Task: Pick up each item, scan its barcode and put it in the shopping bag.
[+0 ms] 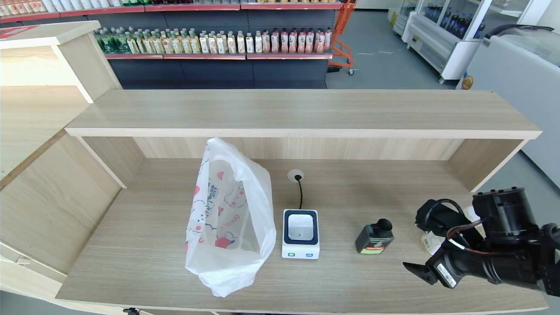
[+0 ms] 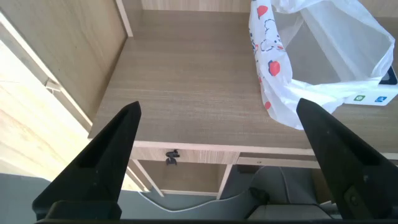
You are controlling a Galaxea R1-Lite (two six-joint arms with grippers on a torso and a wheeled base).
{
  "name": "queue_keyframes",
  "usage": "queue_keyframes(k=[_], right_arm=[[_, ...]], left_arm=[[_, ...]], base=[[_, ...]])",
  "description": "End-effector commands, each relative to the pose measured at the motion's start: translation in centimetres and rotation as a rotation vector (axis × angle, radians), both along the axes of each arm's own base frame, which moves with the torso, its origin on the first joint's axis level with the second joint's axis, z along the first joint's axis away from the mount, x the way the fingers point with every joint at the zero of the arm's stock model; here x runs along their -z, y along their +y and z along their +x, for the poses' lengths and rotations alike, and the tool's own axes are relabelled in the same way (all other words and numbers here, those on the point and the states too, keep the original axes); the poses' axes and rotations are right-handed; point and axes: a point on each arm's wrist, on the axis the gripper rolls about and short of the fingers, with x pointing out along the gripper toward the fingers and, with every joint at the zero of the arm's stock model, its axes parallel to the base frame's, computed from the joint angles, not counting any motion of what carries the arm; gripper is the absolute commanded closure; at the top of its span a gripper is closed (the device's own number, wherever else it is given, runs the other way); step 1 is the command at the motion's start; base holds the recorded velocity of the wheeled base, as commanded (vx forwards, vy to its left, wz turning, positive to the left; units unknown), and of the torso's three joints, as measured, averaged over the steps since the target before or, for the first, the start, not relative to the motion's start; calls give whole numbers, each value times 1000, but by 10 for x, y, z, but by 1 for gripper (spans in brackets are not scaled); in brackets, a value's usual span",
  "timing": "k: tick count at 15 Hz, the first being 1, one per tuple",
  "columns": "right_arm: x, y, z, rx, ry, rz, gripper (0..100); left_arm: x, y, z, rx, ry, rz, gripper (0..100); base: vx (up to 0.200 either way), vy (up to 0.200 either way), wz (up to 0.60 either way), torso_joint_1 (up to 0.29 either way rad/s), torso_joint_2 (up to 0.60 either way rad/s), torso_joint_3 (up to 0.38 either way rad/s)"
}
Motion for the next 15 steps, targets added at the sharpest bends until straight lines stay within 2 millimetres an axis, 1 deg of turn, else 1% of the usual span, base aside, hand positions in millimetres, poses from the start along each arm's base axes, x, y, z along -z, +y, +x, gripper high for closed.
queue_keyframes(k=[1,5,8,10,15], right_arm=[[23,5,20,-23,59,-37,0],[32,23,40,-73,12,-24,0],[32,37,57,-132,-9,7,0],[34,42,65,-154,-17,7,0],[41,43,69,-156,5,6,0]], left_arm=[[0,0,0,-1,0,-1,0],[0,0,0,-1,0,-1,0],[0,0,0,-1,0,-1,0],[0,0,0,-1,0,-1,0],[0,0,0,-1,0,-1,0]], base=[[0,0,0,0,0,0],[0,0,0,0,0,0],[0,0,0,0,0,0],[0,0,0,0,0,0],[0,0,0,0,0,0]])
